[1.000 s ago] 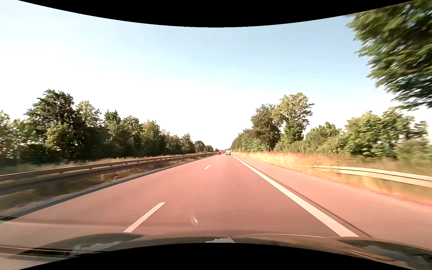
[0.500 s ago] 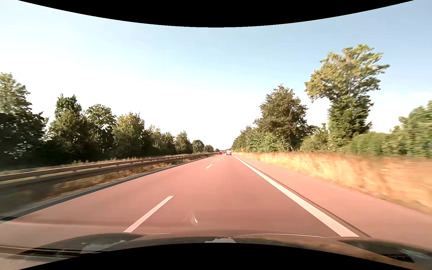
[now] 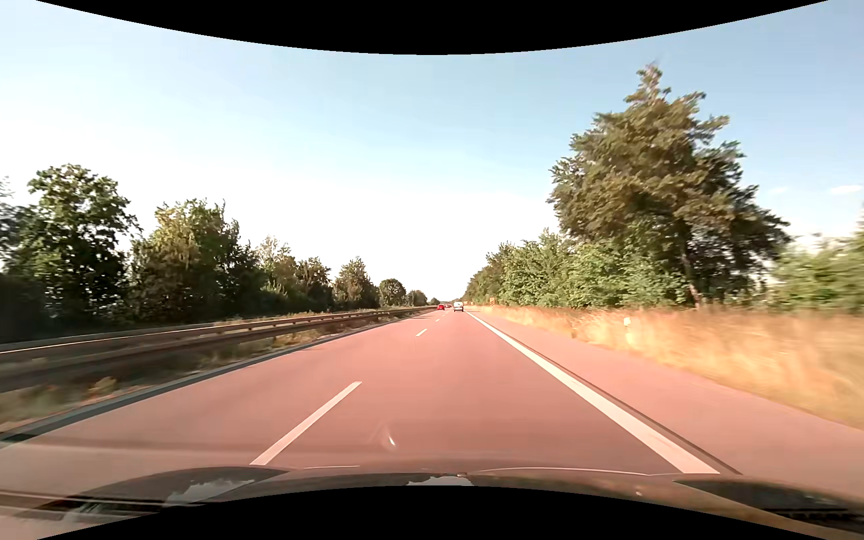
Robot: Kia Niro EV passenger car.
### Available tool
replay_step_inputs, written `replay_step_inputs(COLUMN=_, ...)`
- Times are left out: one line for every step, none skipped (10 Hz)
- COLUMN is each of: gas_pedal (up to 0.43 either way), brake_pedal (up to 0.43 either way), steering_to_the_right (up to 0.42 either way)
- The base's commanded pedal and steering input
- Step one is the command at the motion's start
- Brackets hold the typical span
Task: Follow the waypoints while adhering to traffic rules and regulations
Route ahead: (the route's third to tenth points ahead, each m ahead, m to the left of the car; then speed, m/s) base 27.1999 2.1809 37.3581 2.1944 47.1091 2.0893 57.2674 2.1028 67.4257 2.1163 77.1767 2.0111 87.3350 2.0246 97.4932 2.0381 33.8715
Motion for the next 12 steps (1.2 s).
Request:
replay_step_inputs(gas_pedal=0.228, brake_pedal=0.006, steering_to_the_right=-0.002)
replay_step_inputs(gas_pedal=0.240, brake_pedal=0.006, steering_to_the_right=-0.002)
replay_step_inputs(gas_pedal=0.248, brake_pedal=0.006, steering_to_the_right=-0.001)
replay_step_inputs(gas_pedal=0.260, brake_pedal=0.006, steering_to_the_right=-0.001)
replay_step_inputs(gas_pedal=0.268, brake_pedal=0.006, steering_to_the_right=-0.001)
replay_step_inputs(gas_pedal=0.268, brake_pedal=0.006, steering_to_the_right=-0.001)
replay_step_inputs(gas_pedal=0.268, brake_pedal=0.006, steering_to_the_right=-0.001)
replay_step_inputs(gas_pedal=0.280, brake_pedal=0.006, steering_to_the_right=-0.001)
replay_step_inputs(gas_pedal=0.280, brake_pedal=0.006, steering_to_the_right=-0.001)
replay_step_inputs(gas_pedal=0.280, brake_pedal=0.006, steering_to_the_right=-0.001)
replay_step_inputs(gas_pedal=0.280, brake_pedal=0.006, steering_to_the_right=-0.001)
replay_step_inputs(gas_pedal=0.280, brake_pedal=0.006, steering_to_the_right=-0.001)
